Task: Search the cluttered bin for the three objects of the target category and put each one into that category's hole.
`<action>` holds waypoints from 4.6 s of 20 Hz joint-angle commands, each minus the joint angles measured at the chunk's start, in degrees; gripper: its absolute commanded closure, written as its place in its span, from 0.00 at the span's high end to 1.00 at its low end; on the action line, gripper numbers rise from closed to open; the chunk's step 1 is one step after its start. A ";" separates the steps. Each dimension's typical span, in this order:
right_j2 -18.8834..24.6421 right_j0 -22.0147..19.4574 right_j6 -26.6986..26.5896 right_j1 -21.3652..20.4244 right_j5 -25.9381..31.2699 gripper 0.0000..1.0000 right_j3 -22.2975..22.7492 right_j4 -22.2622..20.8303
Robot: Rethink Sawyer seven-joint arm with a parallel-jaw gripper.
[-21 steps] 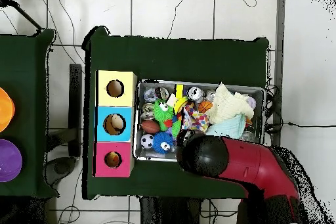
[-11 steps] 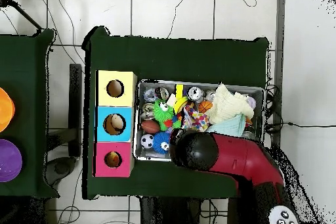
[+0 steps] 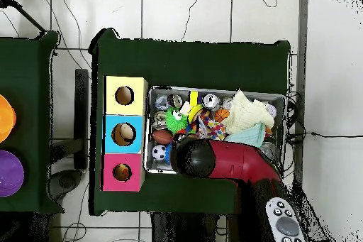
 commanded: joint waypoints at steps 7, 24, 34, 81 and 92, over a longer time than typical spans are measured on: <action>4.39 -0.43 1.67 12.22 -7.76 1.00 -9.75 -1.57; 4.38 1.15 4.33 15.95 -12.63 1.00 -13.82 -0.17; 2.81 3.11 4.47 18.07 -12.84 1.00 -16.38 -0.72; 9.09 -8.82 -6.48 21.05 -11.18 1.00 -16.27 -7.73; 9.18 -9.51 -5.50 19.59 -8.20 1.00 -17.27 -10.13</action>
